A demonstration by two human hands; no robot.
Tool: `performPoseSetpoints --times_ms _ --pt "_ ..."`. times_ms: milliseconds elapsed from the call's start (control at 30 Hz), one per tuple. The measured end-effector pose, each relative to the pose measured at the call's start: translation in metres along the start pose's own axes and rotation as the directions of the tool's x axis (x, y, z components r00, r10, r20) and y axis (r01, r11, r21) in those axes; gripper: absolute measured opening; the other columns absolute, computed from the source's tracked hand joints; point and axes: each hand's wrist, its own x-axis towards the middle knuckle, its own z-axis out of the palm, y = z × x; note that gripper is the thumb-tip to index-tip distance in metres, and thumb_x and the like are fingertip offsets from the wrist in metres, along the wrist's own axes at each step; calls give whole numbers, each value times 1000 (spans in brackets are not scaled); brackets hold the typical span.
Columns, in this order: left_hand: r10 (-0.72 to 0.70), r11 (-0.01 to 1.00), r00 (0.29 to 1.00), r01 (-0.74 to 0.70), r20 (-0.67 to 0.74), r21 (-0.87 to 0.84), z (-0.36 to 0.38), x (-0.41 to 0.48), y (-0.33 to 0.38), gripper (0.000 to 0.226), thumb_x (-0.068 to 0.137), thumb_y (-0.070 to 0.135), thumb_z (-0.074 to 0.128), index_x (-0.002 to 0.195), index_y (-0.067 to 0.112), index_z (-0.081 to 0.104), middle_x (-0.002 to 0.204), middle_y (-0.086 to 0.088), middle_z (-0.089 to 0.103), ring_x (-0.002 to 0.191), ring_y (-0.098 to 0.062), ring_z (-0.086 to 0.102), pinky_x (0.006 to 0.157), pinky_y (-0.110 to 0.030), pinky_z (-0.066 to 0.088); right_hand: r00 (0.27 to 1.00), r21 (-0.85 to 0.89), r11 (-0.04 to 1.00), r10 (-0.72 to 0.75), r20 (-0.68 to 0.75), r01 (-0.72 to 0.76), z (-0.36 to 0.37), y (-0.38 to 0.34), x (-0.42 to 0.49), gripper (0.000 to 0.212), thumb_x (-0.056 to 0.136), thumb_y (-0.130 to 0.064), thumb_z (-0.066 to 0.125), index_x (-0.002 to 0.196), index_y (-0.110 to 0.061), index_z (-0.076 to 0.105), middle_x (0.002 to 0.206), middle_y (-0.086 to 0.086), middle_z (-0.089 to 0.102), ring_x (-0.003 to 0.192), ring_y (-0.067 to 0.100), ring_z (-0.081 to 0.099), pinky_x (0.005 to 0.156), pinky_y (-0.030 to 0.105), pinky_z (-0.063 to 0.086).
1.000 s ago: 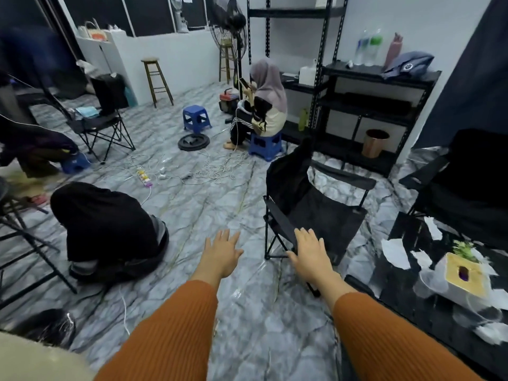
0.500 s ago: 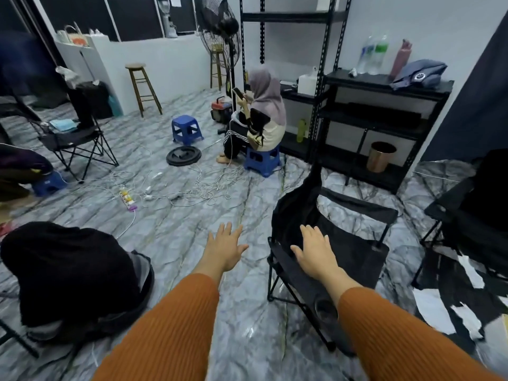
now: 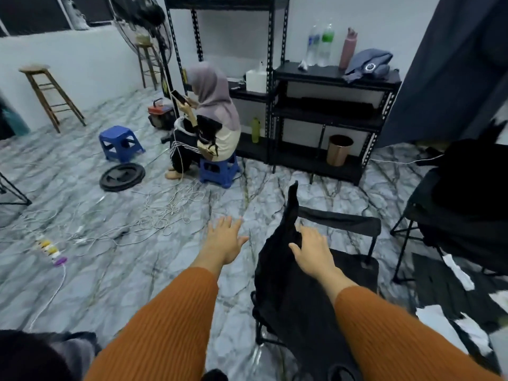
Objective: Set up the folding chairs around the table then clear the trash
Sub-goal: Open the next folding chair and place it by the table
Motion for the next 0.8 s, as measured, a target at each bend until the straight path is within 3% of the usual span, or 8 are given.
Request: performPoseSetpoints --times_ms 100,200,367,600,800 --pt "90 995 996 -91 30 46 -9 58 -7 62 101 48 29 154 23 11 163 -7 5 151 -27 -1 122 -52 1 994 33 994 103 -42 -102 7 -6 35 45 95 -34 52 132 -10 43 133 11 50 128 30 41 112 44 30" --pt "197 976 978 -203 76 84 -19 111 -12 63 100 50 29 154 24 9 164 -7 4 151 -27 -2 122 -51 3 974 81 975 212 -76 -205 14 -15 65 48 95 -34 52 135 -9 42 136 10 49 129 30 41 112 43 31" --pt "388 909 909 -405 151 96 -30 188 -1 63 101 49 28 155 24 5 164 -7 2 151 -26 -4 122 -50 -1 913 149 917 389 -125 -370 22 -23 100 41 95 -35 51 129 -11 45 131 8 52 126 27 44 110 43 33" --pt "654 740 736 -670 175 53 -27 276 57 61 101 49 27 155 23 10 164 -6 5 151 -25 -5 122 -50 -1 744 217 761 647 -170 -612 22 2 127 49 98 -35 48 139 -9 39 143 10 44 140 27 31 119 46 21" --pt "796 564 560 -824 231 54 -21 330 123 61 101 50 29 154 24 15 163 -6 8 151 -25 -1 122 -49 0 591 280 628 778 -213 -726 18 28 150 52 98 -34 47 142 -10 35 147 10 41 142 28 28 119 46 21"
